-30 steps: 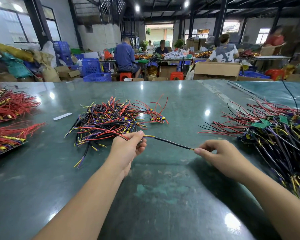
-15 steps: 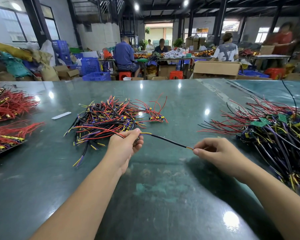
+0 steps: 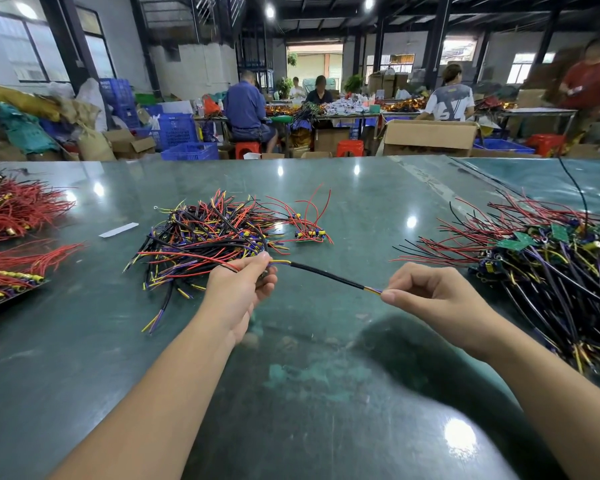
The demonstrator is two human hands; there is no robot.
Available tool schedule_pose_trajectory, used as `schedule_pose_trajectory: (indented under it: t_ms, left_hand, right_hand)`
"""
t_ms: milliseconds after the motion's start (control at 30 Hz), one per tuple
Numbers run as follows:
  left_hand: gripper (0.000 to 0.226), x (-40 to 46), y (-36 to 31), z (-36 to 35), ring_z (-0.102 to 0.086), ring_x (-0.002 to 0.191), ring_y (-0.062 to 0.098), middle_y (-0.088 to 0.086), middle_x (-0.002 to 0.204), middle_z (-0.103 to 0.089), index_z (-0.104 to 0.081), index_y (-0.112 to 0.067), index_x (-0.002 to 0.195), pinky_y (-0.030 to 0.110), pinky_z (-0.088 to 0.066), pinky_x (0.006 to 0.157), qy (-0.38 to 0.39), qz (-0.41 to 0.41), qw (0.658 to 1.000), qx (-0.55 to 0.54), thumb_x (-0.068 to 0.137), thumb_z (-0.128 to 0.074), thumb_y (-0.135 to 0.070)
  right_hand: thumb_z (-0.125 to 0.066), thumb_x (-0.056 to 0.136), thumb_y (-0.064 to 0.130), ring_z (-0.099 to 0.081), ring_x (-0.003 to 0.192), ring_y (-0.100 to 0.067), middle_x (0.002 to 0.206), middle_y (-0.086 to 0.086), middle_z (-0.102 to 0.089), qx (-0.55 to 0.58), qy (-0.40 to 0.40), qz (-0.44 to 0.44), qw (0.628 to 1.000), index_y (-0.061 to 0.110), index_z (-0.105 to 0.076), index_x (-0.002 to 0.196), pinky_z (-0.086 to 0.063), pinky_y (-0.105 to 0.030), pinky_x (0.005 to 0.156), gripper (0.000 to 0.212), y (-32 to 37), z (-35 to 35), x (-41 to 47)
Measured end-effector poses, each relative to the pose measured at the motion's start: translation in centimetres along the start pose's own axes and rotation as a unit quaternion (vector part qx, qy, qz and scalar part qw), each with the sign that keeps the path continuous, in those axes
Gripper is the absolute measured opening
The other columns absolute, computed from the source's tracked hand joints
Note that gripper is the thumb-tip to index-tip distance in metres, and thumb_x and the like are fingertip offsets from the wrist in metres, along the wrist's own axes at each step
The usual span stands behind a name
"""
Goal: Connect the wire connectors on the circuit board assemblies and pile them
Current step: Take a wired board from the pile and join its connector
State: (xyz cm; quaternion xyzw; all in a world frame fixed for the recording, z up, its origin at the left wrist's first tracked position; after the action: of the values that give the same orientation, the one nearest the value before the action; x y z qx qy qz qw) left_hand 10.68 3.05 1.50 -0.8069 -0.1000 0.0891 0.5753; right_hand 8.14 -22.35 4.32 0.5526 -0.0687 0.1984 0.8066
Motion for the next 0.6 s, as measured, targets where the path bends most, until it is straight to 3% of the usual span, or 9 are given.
schedule_pose_trajectory:
  t_ms: [367, 433, 500, 567, 600]
  left_hand:
    - [0.018, -0.7, 0.6, -1.4, -0.057, 0.047, 0.004, 0.0, 0.058, -0.063, -0.064, -0.008, 0.076, 0.014, -0.049, 0.047, 0.039, 0.019, 0.999, 0.007, 0.093, -0.058, -0.01]
    - [0.018, -0.7, 0.6, -1.3, -0.057, 0.047, 0.003, 0.0, 0.057, -0.063, -0.064, -0.008, 0.076, 0.013, -0.049, 0.047, 0.034, 0.017, 0.999, 0.0, 0.093, -0.058, -0.01]
    - [0.016, -0.7, 0.6, -1.0, -0.057, 0.046, 0.003, 0.0, 0.058, -0.063, -0.065, -0.008, 0.077, 0.013, -0.049, 0.047, 0.021, 0.013, 1.0, 0.0, 0.092, -0.059, -0.009]
    - [0.015, -0.5, 0.6, -0.4, -0.057, 0.045, 0.004, 0.001, 0.058, -0.062, -0.065, -0.007, 0.077, 0.013, -0.049, 0.046, 0.002, 0.011, 1.0, 0.002, 0.091, -0.06, -0.008]
    - [0.016, -0.4, 0.5, -0.3, -0.056, 0.045, 0.004, 0.001, 0.058, -0.062, -0.065, -0.007, 0.076, 0.013, -0.049, 0.046, -0.004, 0.013, 1.0, 0.001, 0.091, -0.06, -0.008]
  right_hand:
    - [-0.071, 0.082, 0.01, -0.049, 0.057, 0.003, 0.059, 0.015, -0.058, 0.031, -0.189, 0.047, 0.98, 0.014, -0.064, 0.067, -0.037, -0.008, 0.06, 0.016, -0.5, 3.3, 0.2]
    - [-0.072, 0.081, 0.013, -0.049, 0.054, 0.006, 0.056, 0.017, -0.06, -0.027, -0.156, 0.004, 0.987, 0.013, -0.066, 0.067, -0.037, -0.008, 0.057, 0.015, -1.2, 3.0, 0.4]
    - [-0.074, 0.08, 0.019, -0.052, 0.054, 0.008, 0.057, 0.016, -0.062, -0.129, -0.074, -0.051, 0.988, 0.016, -0.067, 0.067, -0.039, -0.012, 0.06, 0.015, -2.2, 1.6, 0.5]
    - [-0.073, 0.08, 0.034, -0.059, 0.075, 0.007, 0.077, 0.015, -0.068, -0.216, -0.034, -0.072, 0.973, 0.022, -0.07, 0.082, -0.043, -0.02, 0.074, 0.012, -2.3, 0.6, 0.2]
    - [-0.07, 0.08, 0.043, -0.06, 0.092, 0.001, 0.095, 0.013, -0.068, -0.272, -0.038, -0.075, 0.959, 0.022, -0.069, 0.098, -0.043, -0.024, 0.085, 0.028, -2.3, 0.5, 0.1]
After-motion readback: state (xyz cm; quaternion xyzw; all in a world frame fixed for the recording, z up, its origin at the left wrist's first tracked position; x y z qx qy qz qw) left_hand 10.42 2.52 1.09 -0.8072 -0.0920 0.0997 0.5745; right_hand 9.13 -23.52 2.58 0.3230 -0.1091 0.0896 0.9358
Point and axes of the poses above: each hand's wrist, its own x-axis towards the middle knuckle, its own z-axis out of the back of the hand, y = z × x, the point moved 8 cm from there along x, towards the middle knuckle
